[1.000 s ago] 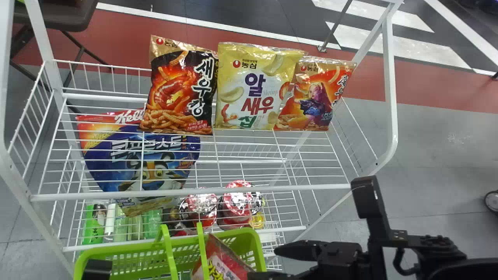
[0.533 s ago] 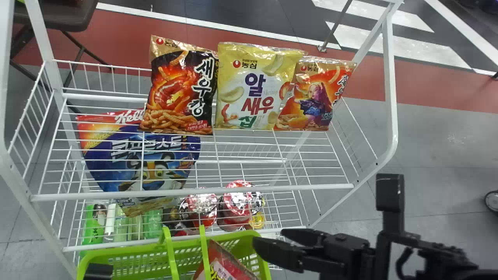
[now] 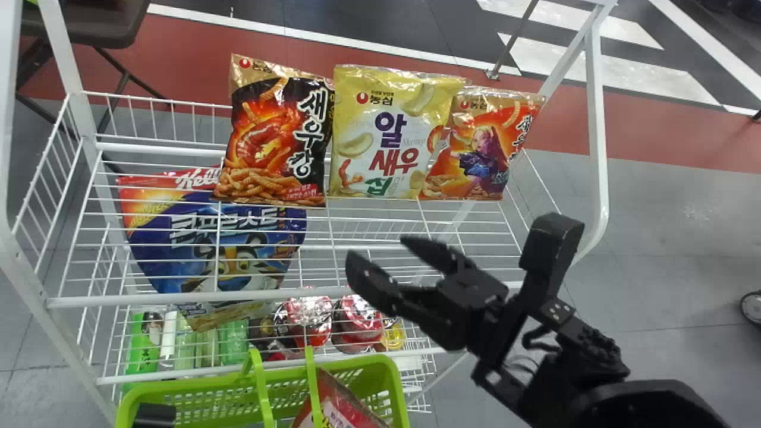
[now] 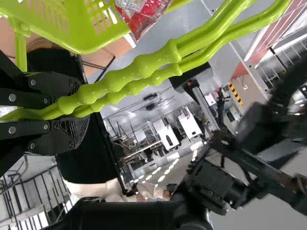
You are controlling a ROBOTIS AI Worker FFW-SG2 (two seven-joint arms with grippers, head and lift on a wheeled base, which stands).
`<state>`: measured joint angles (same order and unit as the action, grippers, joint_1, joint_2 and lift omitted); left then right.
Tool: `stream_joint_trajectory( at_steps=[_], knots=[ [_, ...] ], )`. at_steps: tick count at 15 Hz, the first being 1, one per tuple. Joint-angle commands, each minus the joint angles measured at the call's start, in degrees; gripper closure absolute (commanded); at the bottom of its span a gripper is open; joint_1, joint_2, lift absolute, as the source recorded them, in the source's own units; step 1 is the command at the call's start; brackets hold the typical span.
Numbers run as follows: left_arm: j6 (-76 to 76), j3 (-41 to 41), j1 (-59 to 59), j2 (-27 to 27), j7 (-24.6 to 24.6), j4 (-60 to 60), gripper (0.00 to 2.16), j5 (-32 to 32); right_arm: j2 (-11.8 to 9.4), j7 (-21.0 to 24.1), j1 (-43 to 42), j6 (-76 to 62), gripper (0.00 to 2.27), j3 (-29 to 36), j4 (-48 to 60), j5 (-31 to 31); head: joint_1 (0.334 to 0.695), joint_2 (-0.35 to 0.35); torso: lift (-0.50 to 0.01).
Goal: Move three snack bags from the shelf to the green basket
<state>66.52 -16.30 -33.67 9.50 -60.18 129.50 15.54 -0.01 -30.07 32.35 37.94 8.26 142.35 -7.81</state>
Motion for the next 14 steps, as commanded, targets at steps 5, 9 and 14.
stream_joint_trajectory(
  at_steps=[5,9,14],
  knots=[
    [2.35,-0.31,0.97,0.25,0.15,0.05,1.64,0.10,-0.34,9.41,-9.14,-26.55,0.09,-9.93,-17.81,6.58,0.695,-0.350,-0.047],
    [3.23,-0.23,1.32,0.34,0.15,-0.13,1.64,0.28,-0.08,13.98,-19.43,-27.61,0.10,-13.98,-30.02,8.69,0.695,-0.350,-0.047],
    [3.40,0.39,1.76,0.96,0.15,-0.57,1.64,1.07,-0.08,14.42,-27.43,-26.02,0.10,-16.17,-40.04,8.60,0.695,-0.288,-0.047]
  ],
)
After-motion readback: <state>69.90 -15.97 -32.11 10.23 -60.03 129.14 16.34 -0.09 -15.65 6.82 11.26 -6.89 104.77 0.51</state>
